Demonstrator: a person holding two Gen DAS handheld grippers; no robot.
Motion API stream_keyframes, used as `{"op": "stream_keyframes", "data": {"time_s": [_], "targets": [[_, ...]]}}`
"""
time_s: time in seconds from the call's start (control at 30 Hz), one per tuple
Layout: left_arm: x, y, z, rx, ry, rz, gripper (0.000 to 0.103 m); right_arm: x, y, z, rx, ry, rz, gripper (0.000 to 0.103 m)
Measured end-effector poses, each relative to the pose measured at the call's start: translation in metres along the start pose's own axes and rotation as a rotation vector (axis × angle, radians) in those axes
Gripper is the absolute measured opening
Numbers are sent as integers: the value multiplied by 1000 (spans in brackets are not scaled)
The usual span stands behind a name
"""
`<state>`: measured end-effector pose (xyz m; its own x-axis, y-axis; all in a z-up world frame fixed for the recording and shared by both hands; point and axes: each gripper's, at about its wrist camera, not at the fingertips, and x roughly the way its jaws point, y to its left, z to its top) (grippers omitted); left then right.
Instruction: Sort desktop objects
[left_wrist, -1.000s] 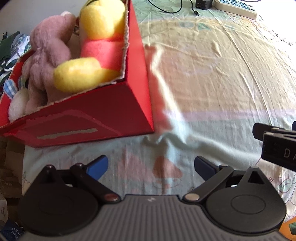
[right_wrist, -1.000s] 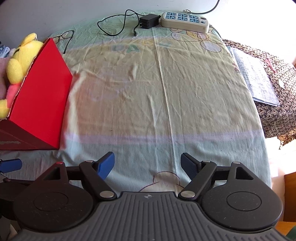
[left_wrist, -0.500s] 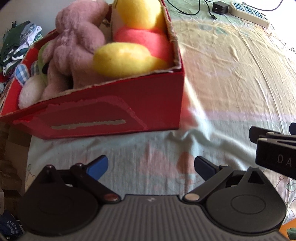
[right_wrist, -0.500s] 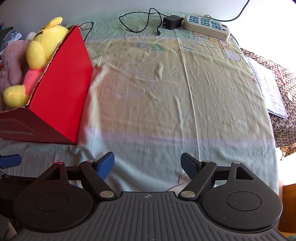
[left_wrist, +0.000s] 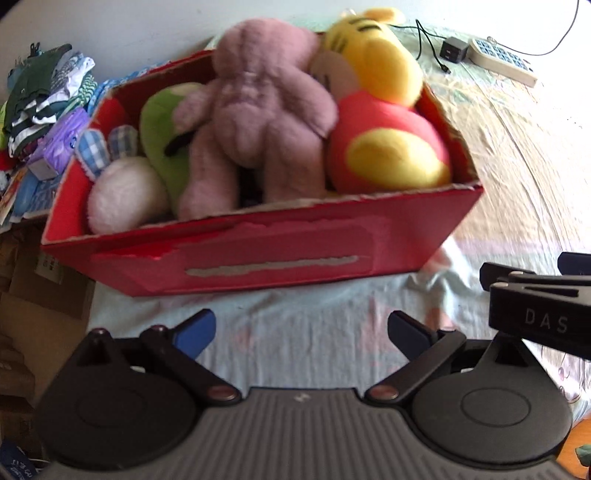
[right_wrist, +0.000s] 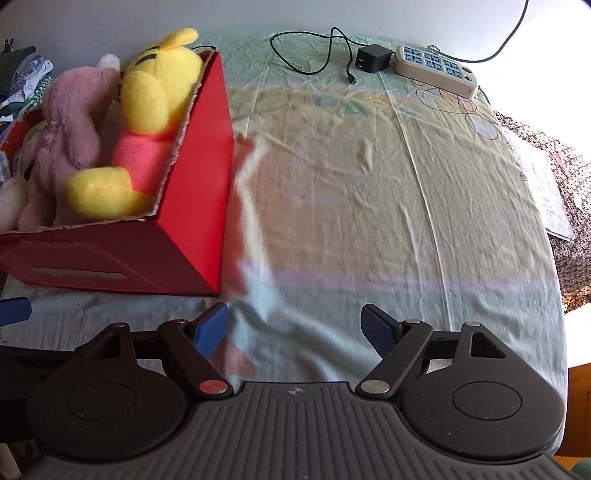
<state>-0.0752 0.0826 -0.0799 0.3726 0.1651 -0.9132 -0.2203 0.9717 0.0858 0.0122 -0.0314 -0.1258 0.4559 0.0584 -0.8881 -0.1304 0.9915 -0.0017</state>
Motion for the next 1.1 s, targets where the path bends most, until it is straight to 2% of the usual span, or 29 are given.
{"op": "stream_keyframes", "data": {"time_s": [0.2, 0.63, 0.77, 1.1], "targets": [[-19, 29, 8, 6, -49, -49, 100, -24, 21, 8, 15, -40, 6, 81], [-38, 81, 40, 12, -153, -28, 102, -66, 69, 41, 39, -203, 37, 82], [-36, 97, 48, -18, -154, -2, 102, -64, 83, 50, 57, -217, 36, 82], [-25, 128, 58, -74, -134, -28, 102, -53, 107, 62, 62, -206, 18, 82]]}}
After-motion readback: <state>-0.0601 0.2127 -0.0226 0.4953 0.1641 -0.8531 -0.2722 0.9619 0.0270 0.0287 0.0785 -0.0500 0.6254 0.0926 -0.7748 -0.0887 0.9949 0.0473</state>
